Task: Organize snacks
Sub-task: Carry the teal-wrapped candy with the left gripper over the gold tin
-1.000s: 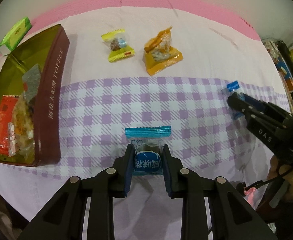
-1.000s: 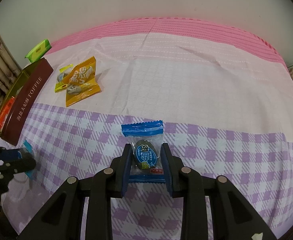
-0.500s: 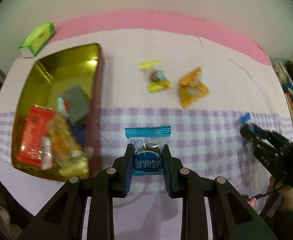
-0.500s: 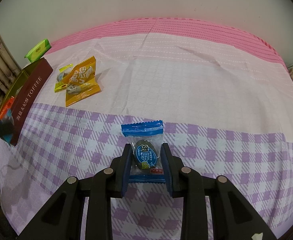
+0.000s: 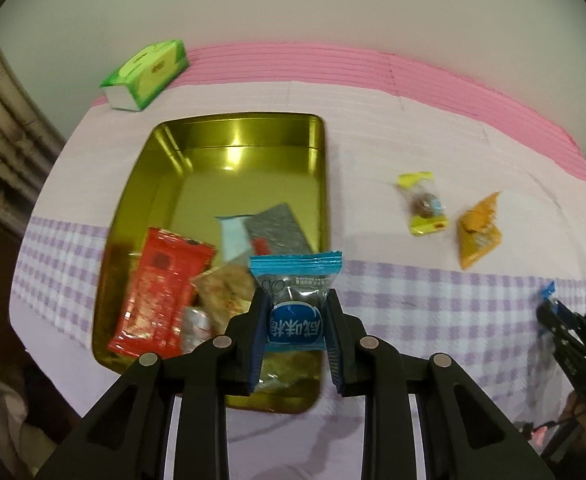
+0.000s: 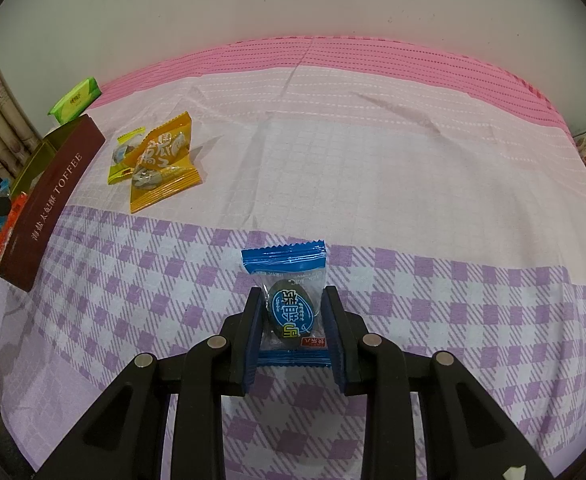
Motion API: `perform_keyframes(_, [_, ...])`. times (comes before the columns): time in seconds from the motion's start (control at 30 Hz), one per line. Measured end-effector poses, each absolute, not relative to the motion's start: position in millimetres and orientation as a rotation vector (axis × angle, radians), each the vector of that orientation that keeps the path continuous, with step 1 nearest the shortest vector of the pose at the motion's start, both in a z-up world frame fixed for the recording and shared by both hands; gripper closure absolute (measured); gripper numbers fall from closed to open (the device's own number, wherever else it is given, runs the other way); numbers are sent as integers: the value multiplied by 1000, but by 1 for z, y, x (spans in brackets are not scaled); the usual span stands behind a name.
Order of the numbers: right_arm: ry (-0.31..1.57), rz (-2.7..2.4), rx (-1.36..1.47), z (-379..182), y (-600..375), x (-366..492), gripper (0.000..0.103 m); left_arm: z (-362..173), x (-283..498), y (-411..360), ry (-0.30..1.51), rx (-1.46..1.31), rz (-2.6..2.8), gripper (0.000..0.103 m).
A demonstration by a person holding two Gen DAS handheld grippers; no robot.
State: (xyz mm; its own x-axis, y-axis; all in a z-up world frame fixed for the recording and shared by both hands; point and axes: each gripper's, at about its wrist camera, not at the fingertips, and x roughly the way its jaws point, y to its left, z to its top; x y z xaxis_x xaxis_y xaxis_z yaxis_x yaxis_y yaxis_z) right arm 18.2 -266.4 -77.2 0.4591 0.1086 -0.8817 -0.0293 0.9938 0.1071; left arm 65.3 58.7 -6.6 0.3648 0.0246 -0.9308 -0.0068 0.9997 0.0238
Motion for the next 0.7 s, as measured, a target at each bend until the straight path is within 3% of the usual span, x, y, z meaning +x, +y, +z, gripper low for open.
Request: perform_keyframes(0.7, [1092, 73, 65, -78, -262, 18, 74, -31, 122, 118, 1195, 103, 161, 76])
